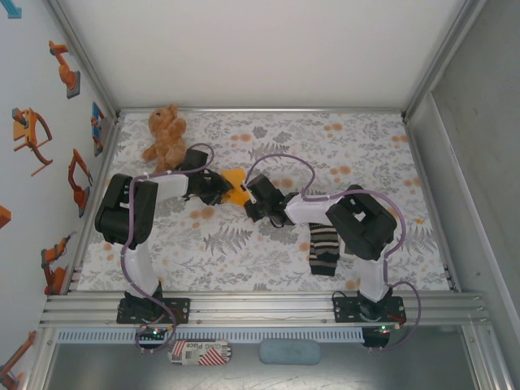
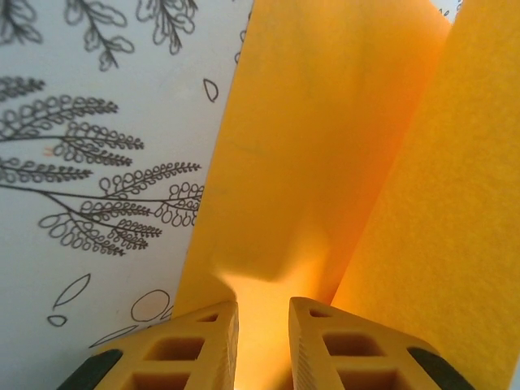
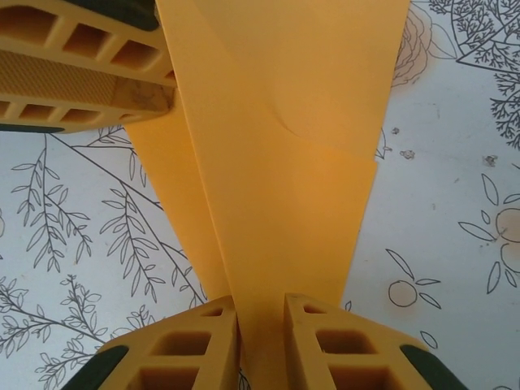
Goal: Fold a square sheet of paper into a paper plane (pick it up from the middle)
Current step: Fourth fold the wing at the center of the table.
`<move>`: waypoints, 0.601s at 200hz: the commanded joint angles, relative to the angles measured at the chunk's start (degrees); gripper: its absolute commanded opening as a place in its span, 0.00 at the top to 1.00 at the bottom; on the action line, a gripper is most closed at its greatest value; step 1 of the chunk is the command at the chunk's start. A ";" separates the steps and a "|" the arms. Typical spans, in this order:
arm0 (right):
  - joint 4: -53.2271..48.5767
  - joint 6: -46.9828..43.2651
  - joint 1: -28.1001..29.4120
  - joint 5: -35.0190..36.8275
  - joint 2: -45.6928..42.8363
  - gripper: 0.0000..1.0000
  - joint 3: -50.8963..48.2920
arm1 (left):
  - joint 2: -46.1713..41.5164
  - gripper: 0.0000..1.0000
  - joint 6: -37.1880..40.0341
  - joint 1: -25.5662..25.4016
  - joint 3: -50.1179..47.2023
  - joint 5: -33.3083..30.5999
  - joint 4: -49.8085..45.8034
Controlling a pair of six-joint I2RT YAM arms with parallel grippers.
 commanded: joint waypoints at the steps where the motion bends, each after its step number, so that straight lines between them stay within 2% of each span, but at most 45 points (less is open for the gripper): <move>1: -1.32 -0.76 -0.02 3.13 -0.28 0.80 1.59 | 1.85 0.77 1.85 -0.21 0.42 -2.02 -5.18; 26: -1.54 -1.36 0.00 3.82 -0.20 0.80 1.97 | 2.10 0.77 2.11 -0.20 0.69 -2.02 -5.63; 59: -1.59 -1.82 0.00 2.34 0.06 0.86 2.25 | 2.11 0.77 2.18 -0.21 0.94 -1.93 -5.80; 120: -1.24 -1.91 0.00 0.01 0.62 0.89 2.24 | 2.23 0.77 2.41 -0.21 0.88 -1.85 -5.79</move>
